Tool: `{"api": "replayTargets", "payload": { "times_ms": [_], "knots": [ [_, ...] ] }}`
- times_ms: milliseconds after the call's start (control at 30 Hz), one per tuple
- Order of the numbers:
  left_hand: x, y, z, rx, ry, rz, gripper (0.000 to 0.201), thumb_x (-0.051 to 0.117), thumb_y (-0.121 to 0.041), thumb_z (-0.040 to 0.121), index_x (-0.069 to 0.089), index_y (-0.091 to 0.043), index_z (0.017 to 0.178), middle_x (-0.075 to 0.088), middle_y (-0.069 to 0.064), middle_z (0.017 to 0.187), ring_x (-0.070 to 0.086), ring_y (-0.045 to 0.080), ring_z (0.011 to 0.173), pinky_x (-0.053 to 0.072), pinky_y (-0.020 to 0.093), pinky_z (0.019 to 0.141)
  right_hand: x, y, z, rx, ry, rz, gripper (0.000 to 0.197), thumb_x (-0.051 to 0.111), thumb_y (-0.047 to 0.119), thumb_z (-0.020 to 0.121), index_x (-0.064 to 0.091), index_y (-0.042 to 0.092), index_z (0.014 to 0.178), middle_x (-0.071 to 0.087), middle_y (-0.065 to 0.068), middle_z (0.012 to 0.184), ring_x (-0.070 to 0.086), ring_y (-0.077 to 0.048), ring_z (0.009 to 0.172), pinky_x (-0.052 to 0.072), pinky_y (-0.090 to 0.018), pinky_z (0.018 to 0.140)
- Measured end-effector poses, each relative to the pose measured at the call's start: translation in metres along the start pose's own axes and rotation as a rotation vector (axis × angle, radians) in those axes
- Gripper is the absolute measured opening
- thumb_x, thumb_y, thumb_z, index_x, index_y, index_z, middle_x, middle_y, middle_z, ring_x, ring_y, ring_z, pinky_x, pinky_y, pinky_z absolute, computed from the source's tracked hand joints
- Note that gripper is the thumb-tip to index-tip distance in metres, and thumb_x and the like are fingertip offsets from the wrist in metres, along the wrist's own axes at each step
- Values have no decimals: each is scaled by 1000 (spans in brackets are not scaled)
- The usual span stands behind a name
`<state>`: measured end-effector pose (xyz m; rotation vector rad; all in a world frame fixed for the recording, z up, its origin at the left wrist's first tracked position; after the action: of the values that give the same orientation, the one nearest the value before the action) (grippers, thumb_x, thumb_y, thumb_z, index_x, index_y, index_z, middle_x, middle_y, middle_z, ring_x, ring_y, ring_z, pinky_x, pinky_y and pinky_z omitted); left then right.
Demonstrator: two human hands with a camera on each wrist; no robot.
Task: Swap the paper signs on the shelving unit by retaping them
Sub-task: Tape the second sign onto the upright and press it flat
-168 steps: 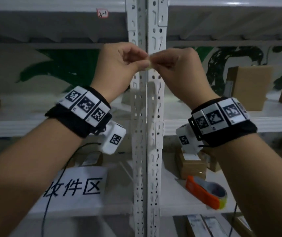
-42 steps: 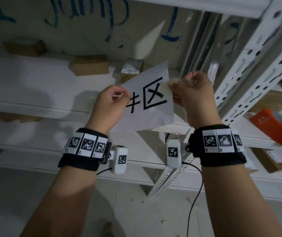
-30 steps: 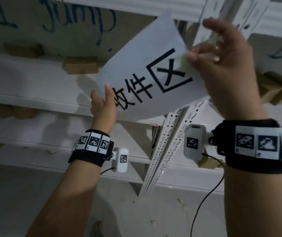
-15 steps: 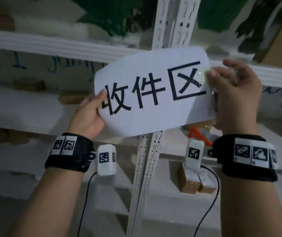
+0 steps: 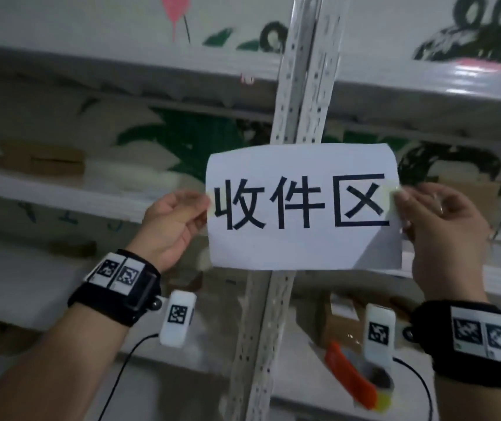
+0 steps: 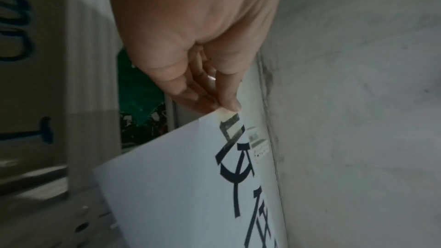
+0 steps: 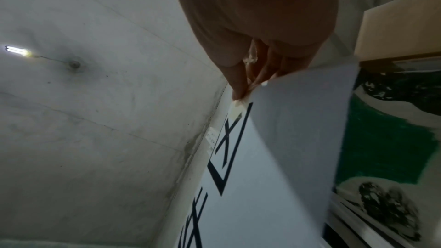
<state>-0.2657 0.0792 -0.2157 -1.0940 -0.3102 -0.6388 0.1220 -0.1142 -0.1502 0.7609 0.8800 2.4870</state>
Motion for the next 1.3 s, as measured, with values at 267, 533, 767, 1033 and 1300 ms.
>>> {"api": "replayTargets", "payload": {
  "times_ms": [267,533,767,1033,1300],
  "knots": [
    [22,-51,78,123,-45,79,13,70,1,96,71,-11,92,77,5,87,72,13,73,61,25,72,9,17,53,1,-2,-46,51,93,25,71,68,-7,101,70,-22,84,66,-20,66,53,-30,62],
    [46,-96,123,251,-58,174,8,76,-7,96,72,-13,92,78,4,93,73,14,83,64,29,85,22,31,88,53,115,-130,50,86,21,82,67,-9,116,74,-25,107,66,-21,81,59,-36,86],
    [83,-118,150,386,-92,300,9,73,-15,99,75,-8,103,79,7,93,72,14,76,65,30,82,37,35,131,4,33,-202,19,79,23,89,71,7,94,68,-12,89,60,-15,69,56,-27,72],
    [110,-161,186,635,-197,523,13,72,-26,98,77,-16,105,74,-12,90,69,3,83,59,27,87,55,70,177,-271,-149,-401,27,77,32,87,72,6,94,74,-5,87,68,-16,78,62,-34,79],
    [106,-187,225,755,-272,855,20,75,-47,85,67,-38,70,56,1,138,52,27,133,42,49,116,77,83,212,-326,-186,-741,38,70,63,77,71,26,87,72,15,78,65,-9,81,46,-51,104]
  ]
}}
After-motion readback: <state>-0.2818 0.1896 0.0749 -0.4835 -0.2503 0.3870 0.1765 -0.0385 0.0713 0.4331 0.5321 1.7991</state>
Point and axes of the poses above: each hand's wrist, its own z-axis towards the middle knuckle, its own x-axis out of the palm, y = z × x, the point moved 10 cm from there along z, towards the middle knuckle
